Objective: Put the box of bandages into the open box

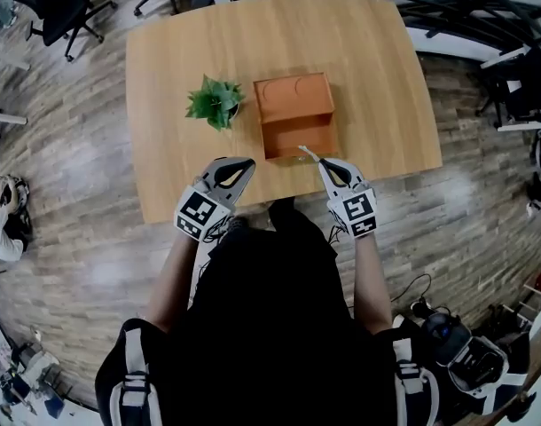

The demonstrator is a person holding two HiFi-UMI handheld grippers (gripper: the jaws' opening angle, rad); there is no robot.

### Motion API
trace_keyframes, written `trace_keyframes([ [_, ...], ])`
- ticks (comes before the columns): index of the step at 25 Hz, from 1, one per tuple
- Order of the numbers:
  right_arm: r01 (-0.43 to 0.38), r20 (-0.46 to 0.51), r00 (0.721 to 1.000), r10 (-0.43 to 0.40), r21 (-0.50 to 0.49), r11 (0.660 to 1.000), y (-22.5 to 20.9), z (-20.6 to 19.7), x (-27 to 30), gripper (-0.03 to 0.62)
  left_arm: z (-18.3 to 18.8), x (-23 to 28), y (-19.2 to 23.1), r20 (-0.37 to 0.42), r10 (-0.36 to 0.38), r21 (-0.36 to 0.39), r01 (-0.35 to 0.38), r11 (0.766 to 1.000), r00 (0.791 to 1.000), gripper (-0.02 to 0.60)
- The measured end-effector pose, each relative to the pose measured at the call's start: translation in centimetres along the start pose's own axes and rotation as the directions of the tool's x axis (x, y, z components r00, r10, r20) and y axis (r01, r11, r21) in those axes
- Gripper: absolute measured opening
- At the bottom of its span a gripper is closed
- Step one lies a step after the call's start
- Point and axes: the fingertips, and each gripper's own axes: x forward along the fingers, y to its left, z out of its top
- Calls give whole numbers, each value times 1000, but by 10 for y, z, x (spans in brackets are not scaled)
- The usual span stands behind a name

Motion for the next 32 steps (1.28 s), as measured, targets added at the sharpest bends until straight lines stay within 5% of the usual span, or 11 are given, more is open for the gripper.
trace_keyframes([
  [15, -146, -50, 988, 143, -63, 987, -33, -11, 39, 25, 9, 28, 13, -2, 109, -28, -109, 994, 994, 23],
  [32, -323, -150, 940, 306, -111, 940, -41, -46, 73, 25, 10, 42, 12, 7, 246, -79, -245, 966, 969, 23],
])
